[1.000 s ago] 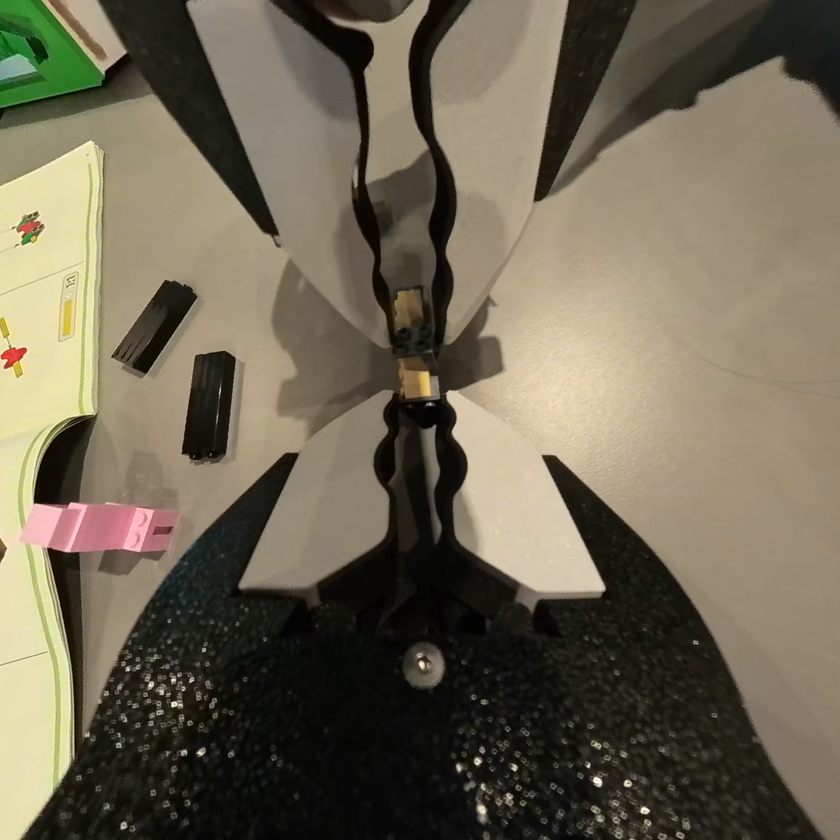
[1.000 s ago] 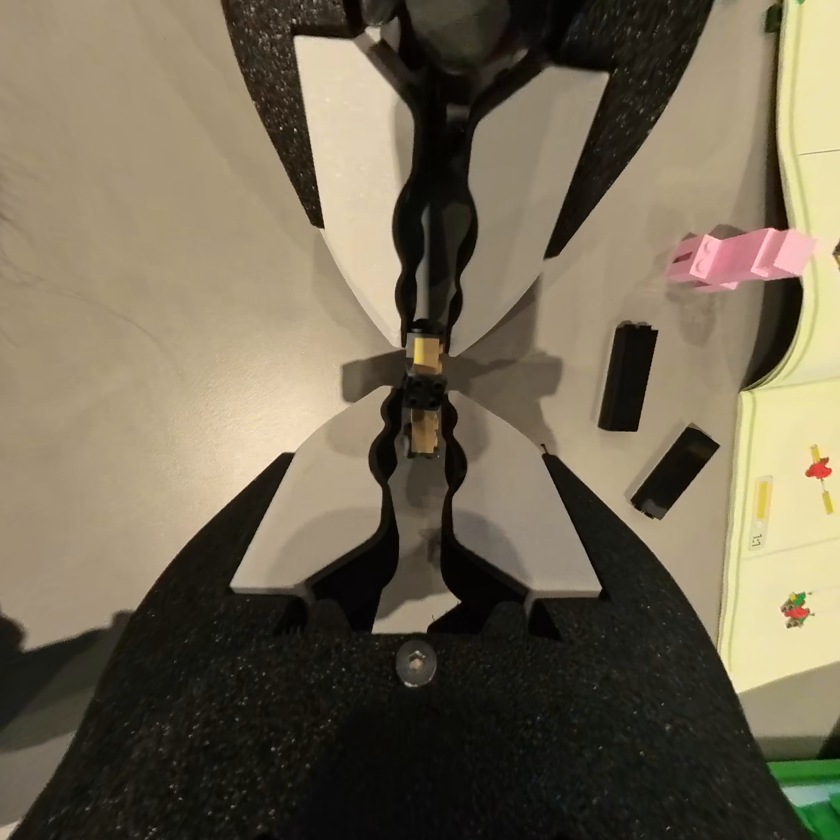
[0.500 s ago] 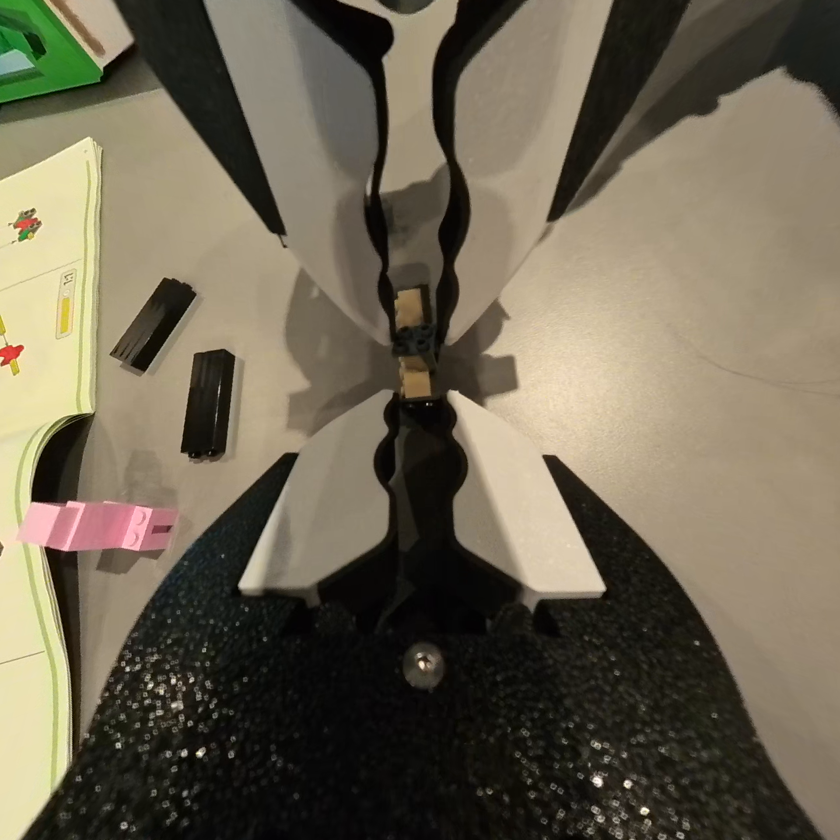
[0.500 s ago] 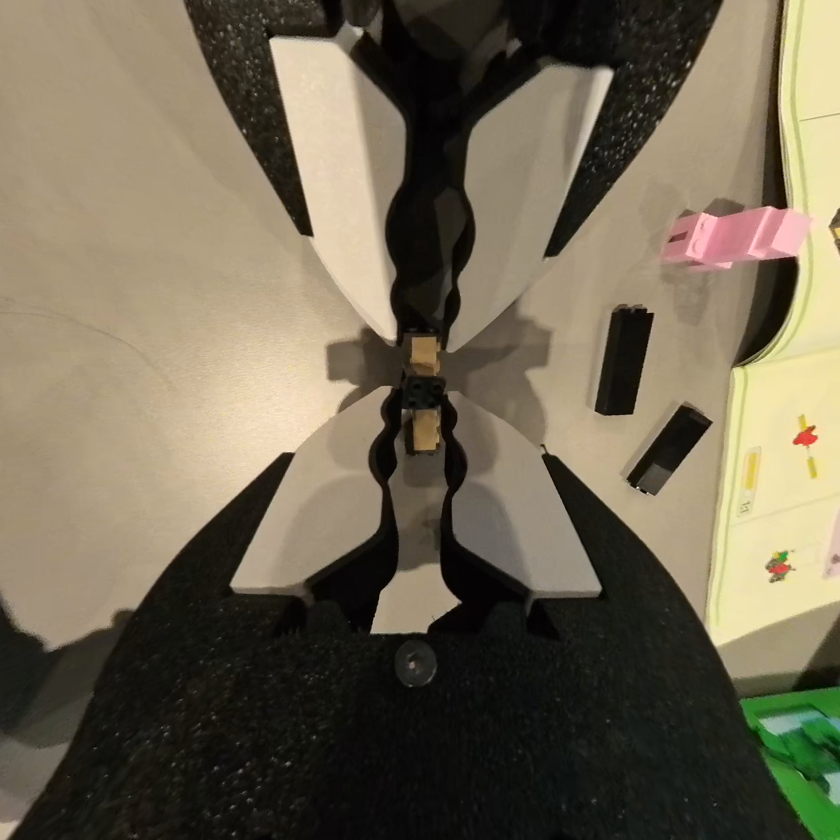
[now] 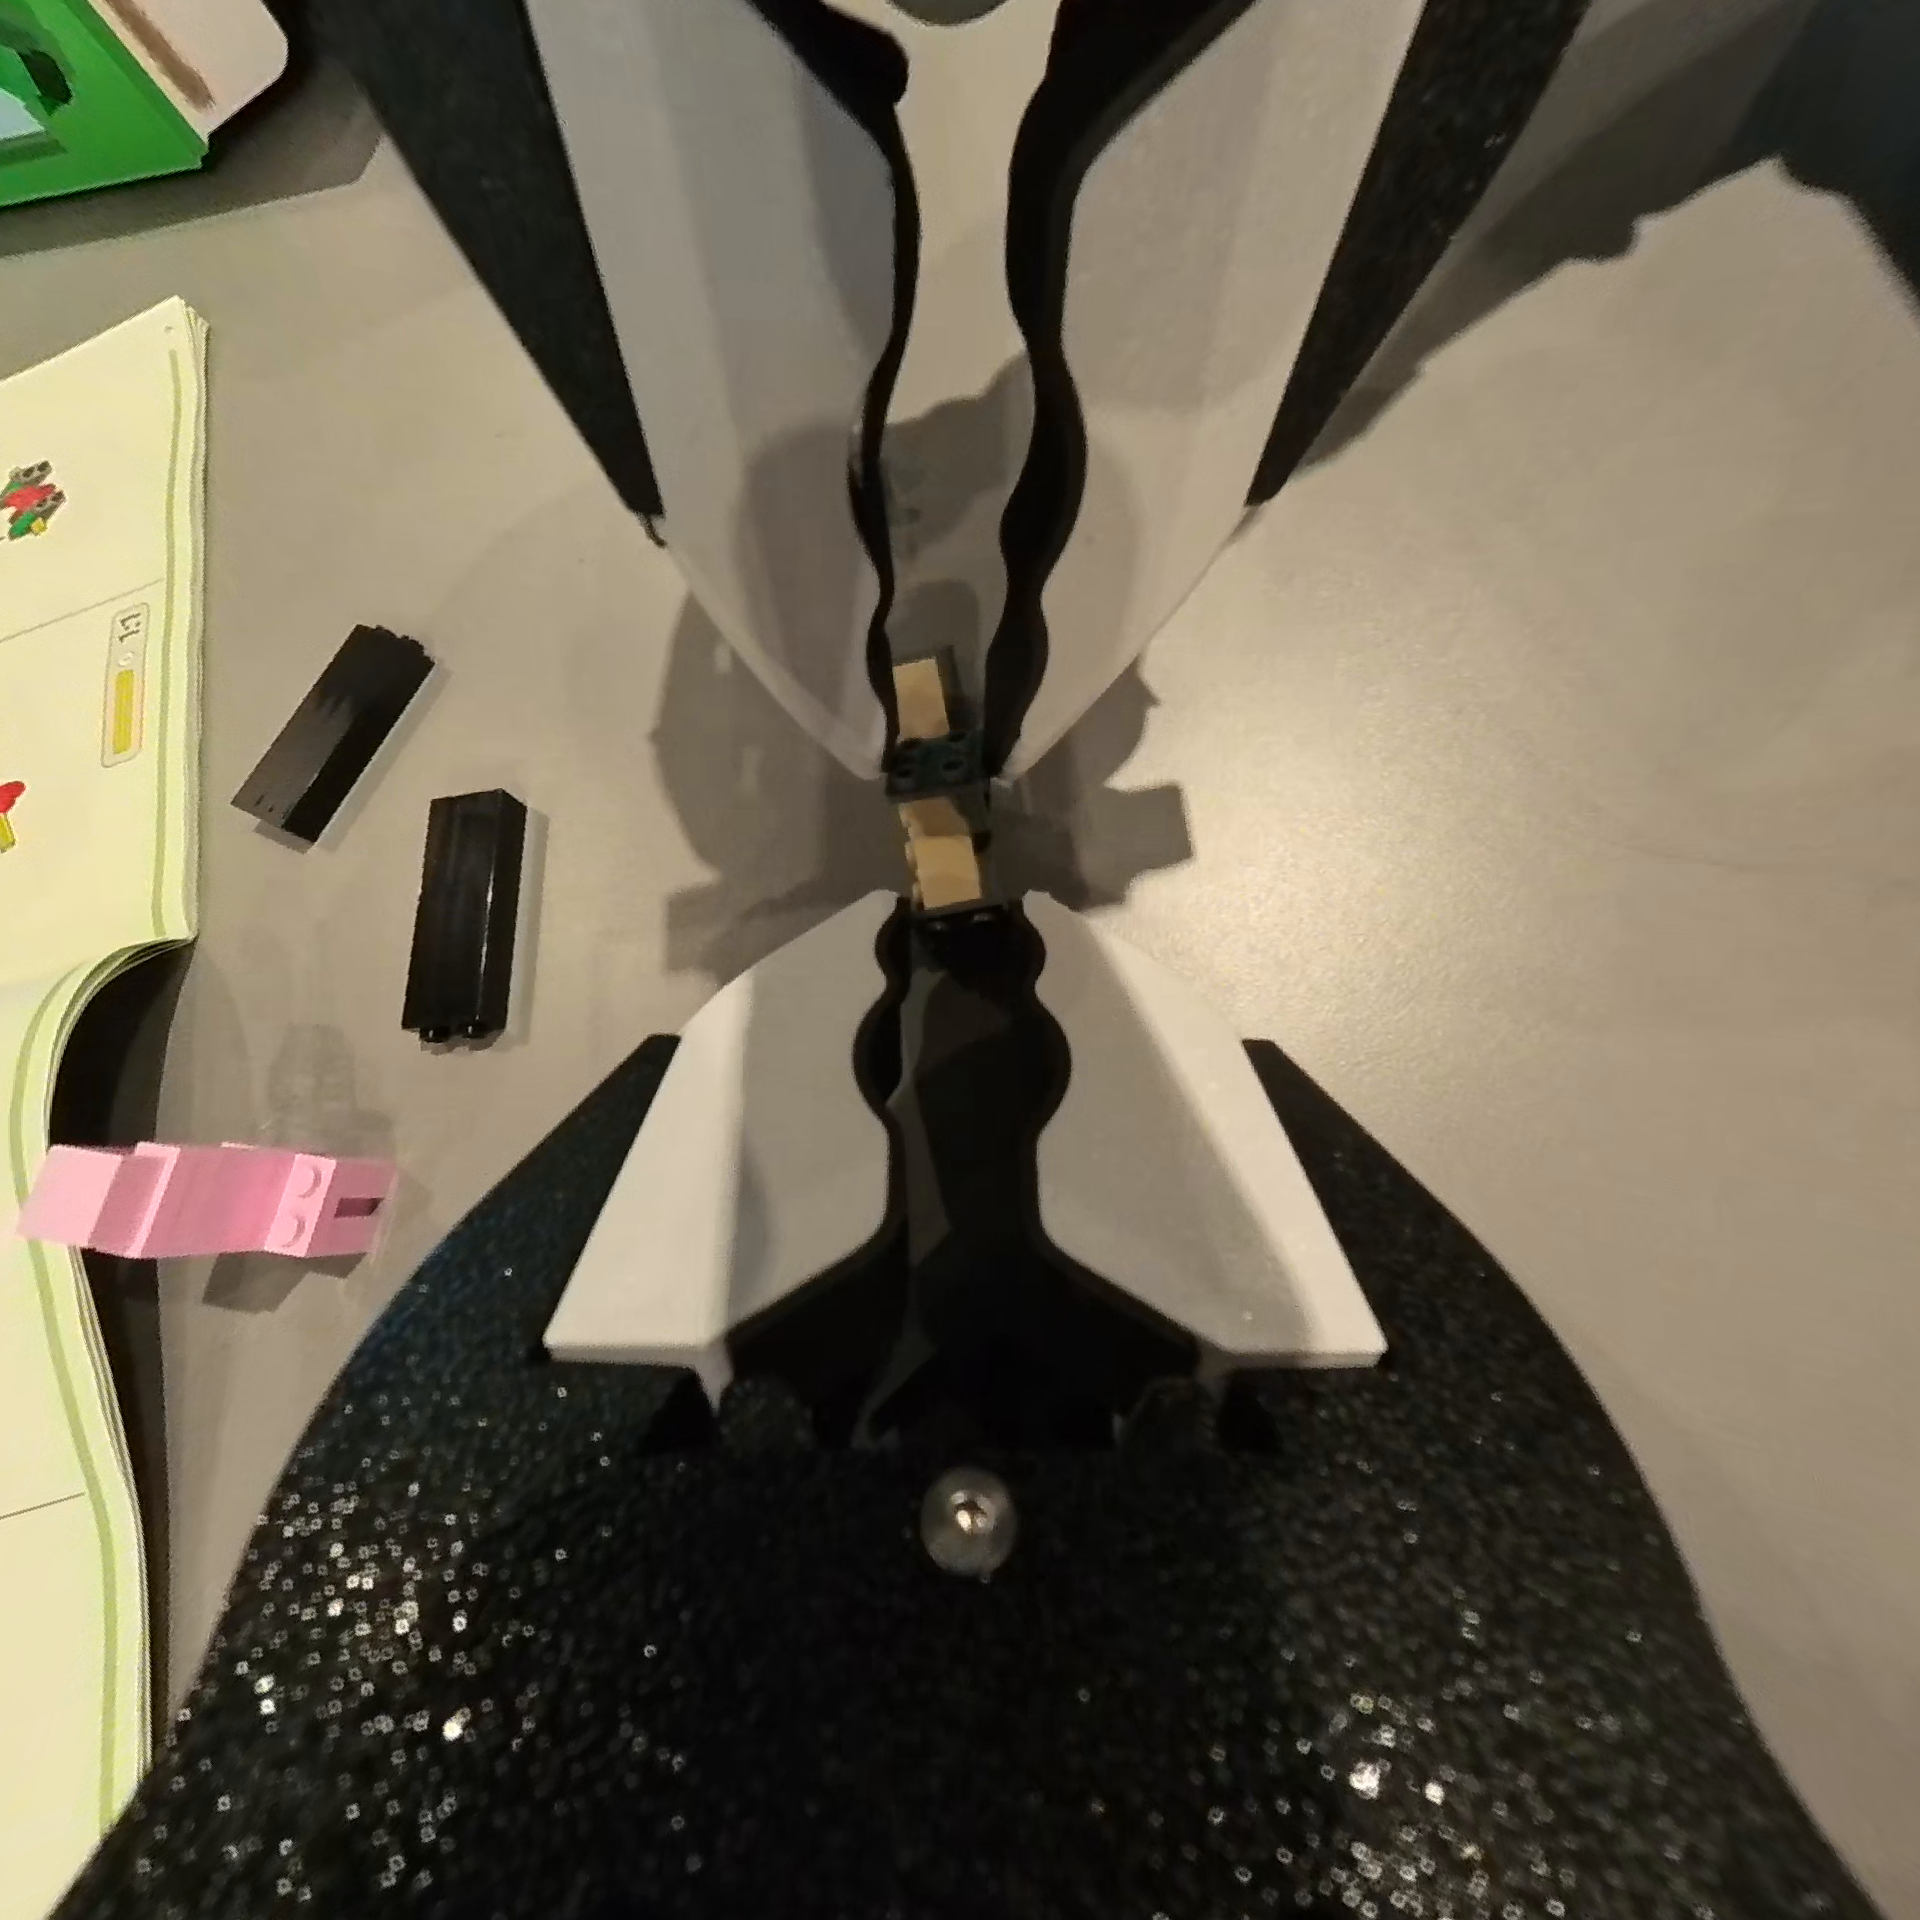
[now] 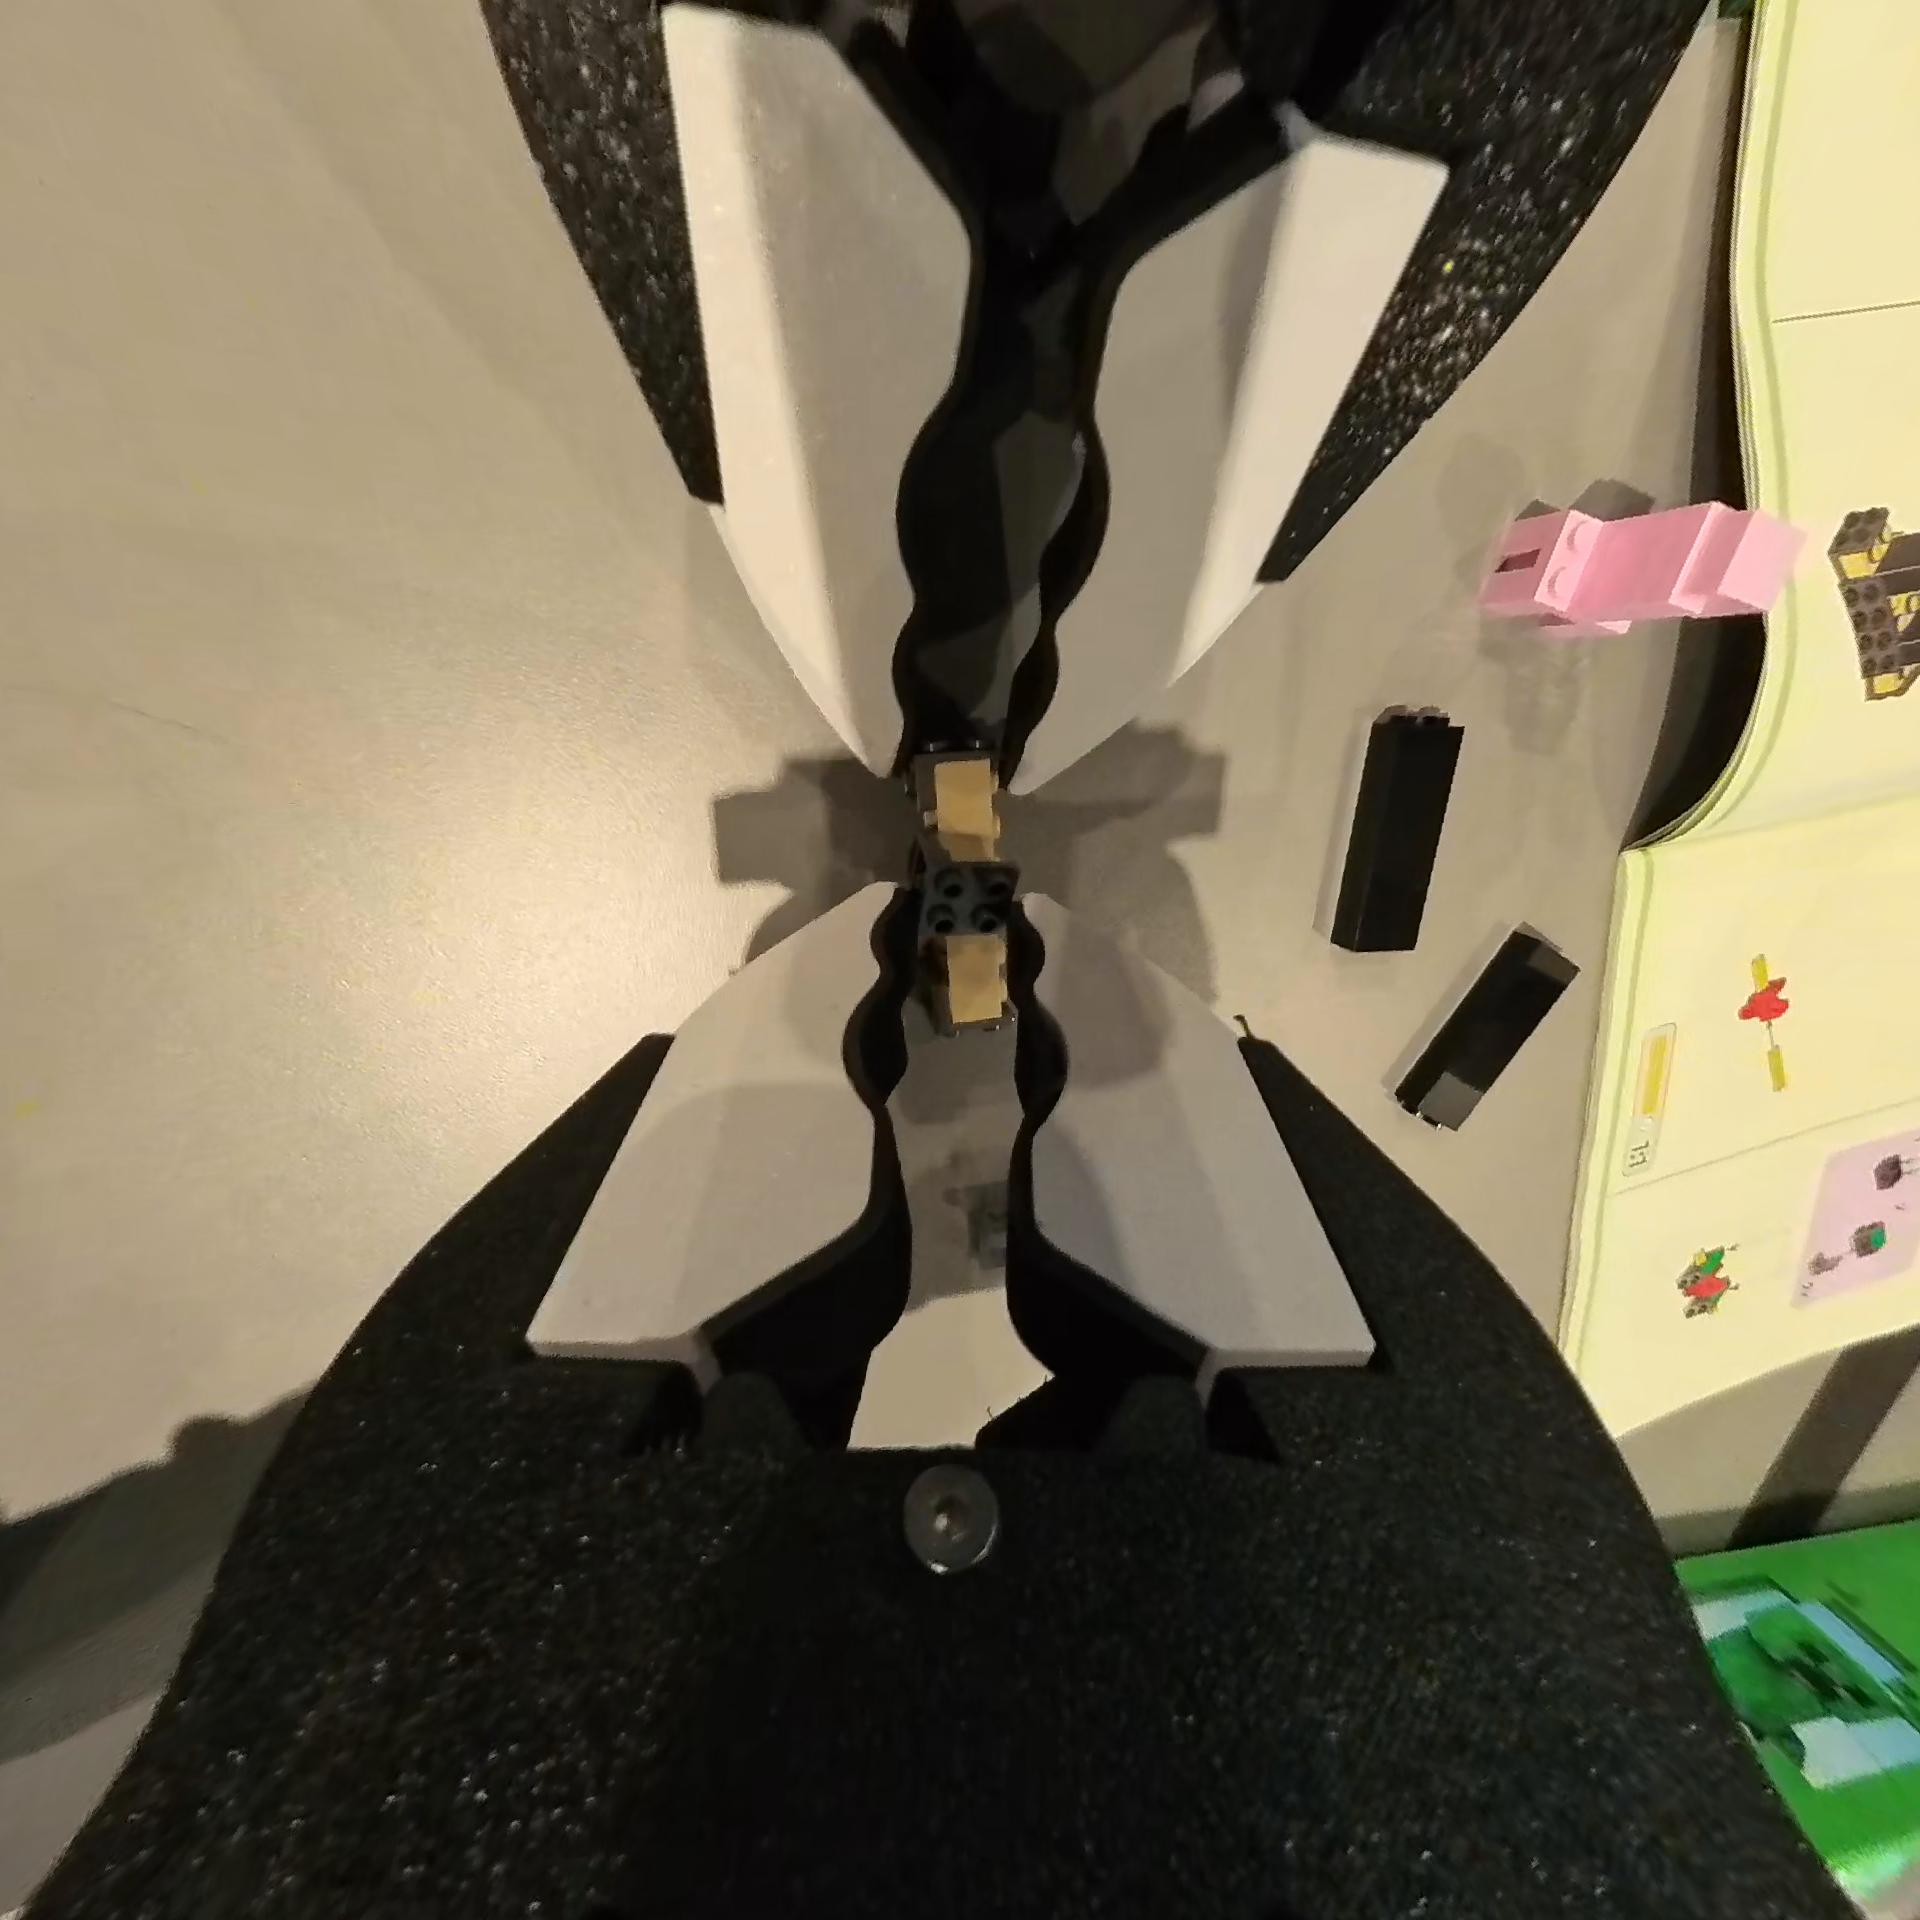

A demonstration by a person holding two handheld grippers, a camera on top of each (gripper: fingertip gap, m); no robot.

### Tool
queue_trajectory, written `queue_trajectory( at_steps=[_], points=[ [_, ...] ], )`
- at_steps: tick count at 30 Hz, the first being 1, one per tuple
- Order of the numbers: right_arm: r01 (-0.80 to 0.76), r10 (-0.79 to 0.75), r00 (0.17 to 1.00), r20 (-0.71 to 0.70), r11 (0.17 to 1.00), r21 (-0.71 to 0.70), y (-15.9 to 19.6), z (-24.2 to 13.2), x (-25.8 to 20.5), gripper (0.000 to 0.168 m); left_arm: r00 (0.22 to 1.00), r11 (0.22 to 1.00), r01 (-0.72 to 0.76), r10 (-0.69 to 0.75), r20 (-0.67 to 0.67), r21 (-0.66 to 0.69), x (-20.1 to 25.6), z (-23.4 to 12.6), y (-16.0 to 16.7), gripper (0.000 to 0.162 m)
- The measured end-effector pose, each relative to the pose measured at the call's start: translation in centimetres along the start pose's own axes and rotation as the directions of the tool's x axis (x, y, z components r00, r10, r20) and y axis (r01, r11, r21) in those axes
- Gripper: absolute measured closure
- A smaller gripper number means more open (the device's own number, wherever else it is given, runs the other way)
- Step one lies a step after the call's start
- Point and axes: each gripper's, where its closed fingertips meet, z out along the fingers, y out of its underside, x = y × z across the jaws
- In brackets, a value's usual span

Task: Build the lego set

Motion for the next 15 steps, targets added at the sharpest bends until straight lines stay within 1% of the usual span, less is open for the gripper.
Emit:
queue_trajectory(
  at_steps=[10, 15],
  points=[
    [-0.001, 0.001, 1.000, -0.010, 1.000, -0.007, 0.86, -0.16, 0.16, 0.152, 1.000, 1.000, 0.000, 0.000, 0.001, -0.001, -0.03, 0.00, 0.01, 0.145],
    [-0.008, 0.009, 1.000, -0.021, 1.000, 0.020, 0.77, -0.12, 0.23, 0.152, 1.000, 1.000, 0.001, -0.001, 0.002, -0.001, -0.06, 0.01, 0.00, 0.145]
  ],
)
